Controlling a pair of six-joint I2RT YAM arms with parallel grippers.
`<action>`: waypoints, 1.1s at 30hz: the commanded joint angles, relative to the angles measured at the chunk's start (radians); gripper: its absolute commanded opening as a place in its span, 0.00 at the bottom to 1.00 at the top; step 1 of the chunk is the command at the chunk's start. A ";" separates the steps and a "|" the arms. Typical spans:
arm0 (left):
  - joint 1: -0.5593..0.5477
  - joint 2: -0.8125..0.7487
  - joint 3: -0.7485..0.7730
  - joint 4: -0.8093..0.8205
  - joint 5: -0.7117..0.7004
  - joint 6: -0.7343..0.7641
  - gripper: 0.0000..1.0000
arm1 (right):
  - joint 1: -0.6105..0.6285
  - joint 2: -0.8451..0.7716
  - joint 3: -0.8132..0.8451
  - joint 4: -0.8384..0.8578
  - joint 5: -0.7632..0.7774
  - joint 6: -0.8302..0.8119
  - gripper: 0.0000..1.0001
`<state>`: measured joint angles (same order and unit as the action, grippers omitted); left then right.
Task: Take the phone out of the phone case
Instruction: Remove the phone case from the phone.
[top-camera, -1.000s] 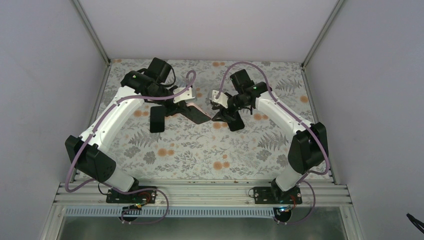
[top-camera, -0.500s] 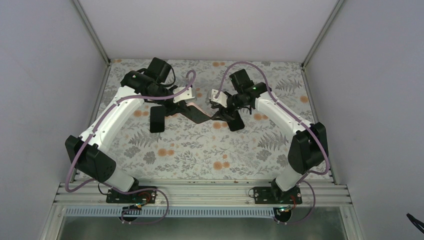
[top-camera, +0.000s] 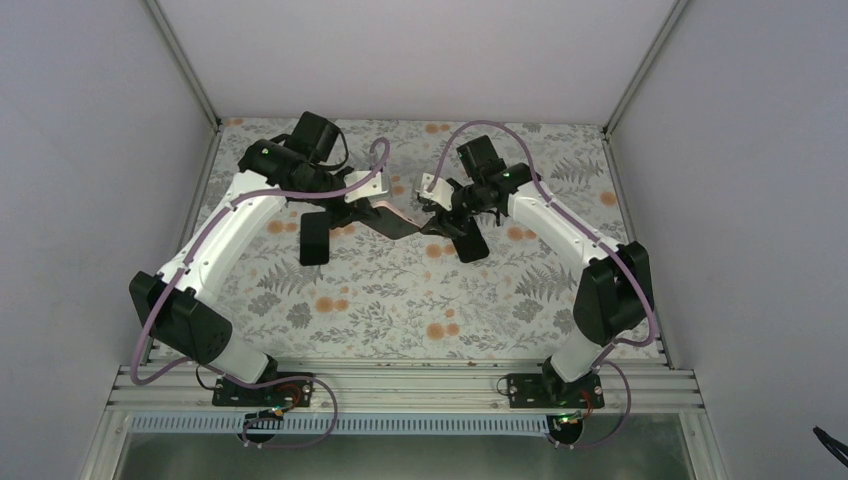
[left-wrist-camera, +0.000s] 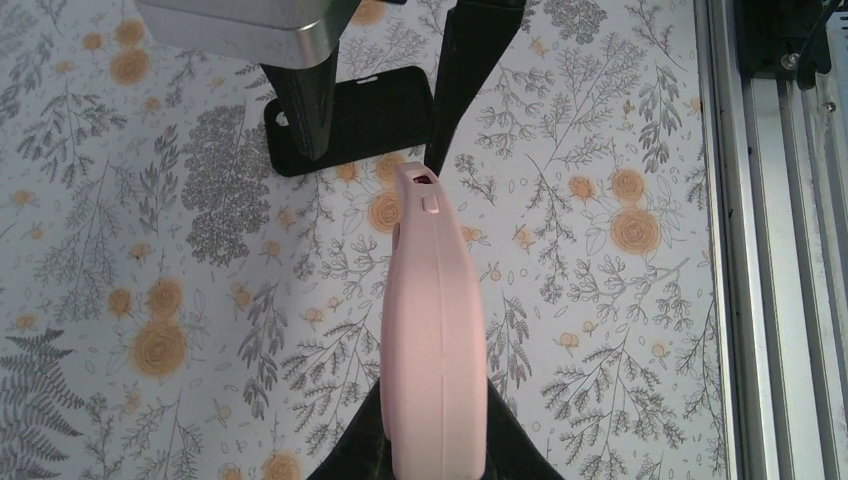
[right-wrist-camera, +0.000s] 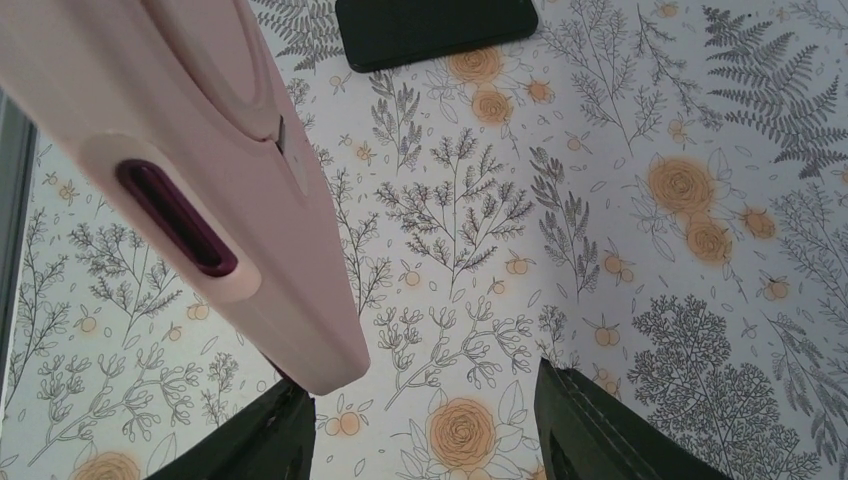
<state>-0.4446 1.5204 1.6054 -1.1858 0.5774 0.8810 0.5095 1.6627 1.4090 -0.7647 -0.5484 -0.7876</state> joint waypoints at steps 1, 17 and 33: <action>-0.017 -0.008 0.032 -0.077 0.146 0.041 0.02 | -0.007 0.033 0.048 0.092 0.032 0.013 0.57; -0.017 -0.001 0.011 -0.040 0.134 0.026 0.02 | -0.008 0.031 0.086 0.039 -0.035 -0.001 0.57; -0.013 0.003 0.029 -0.022 0.110 0.013 0.02 | -0.022 -0.120 -0.074 -0.058 -0.029 -0.075 0.59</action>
<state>-0.4610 1.5211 1.6073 -1.2495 0.6369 0.9028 0.4896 1.5726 1.3540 -0.7914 -0.5377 -0.8314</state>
